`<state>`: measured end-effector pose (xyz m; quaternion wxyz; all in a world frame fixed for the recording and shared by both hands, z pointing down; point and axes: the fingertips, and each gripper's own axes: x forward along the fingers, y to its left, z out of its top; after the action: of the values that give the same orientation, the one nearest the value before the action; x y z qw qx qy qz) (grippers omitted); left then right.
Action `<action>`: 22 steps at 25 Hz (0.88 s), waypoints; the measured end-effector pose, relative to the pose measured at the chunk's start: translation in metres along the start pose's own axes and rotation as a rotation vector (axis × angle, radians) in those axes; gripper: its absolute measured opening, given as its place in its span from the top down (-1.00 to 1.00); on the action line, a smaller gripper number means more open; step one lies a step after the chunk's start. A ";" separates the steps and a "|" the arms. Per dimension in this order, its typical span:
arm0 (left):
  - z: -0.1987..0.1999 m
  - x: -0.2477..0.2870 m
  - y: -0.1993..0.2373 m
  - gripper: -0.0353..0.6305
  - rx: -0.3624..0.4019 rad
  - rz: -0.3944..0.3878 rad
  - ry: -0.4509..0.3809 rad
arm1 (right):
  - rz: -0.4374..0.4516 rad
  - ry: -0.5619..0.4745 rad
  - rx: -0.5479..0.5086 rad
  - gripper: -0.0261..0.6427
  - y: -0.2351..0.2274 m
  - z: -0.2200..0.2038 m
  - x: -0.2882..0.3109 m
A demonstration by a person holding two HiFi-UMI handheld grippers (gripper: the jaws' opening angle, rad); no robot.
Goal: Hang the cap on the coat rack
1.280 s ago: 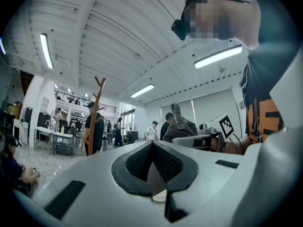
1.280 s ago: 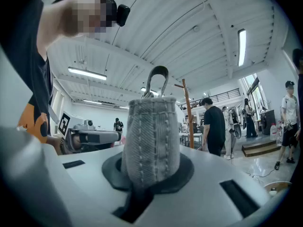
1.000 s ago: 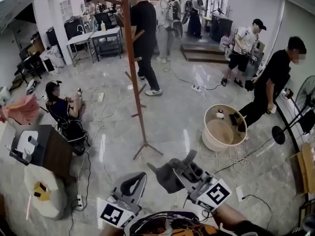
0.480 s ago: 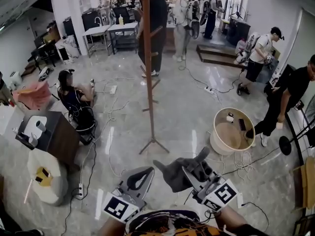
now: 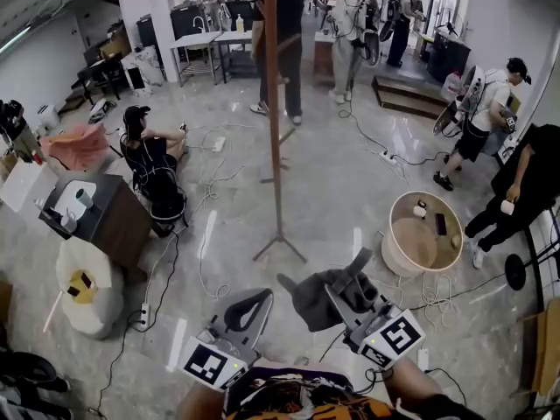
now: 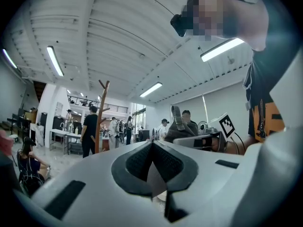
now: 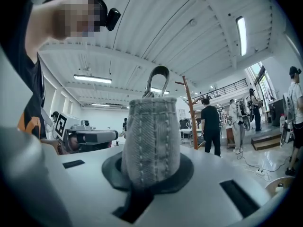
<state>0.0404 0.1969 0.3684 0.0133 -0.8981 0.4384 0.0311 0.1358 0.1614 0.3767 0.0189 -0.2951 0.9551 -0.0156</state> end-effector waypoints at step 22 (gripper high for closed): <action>-0.013 0.094 0.182 0.83 0.000 -0.086 -0.020 | -0.079 -0.015 -0.005 0.76 -0.112 0.002 0.175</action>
<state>-0.0454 0.0103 0.3762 0.0191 -0.9158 0.3992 0.0392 0.0547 -0.0302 0.3742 0.0248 -0.3326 0.9427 -0.0119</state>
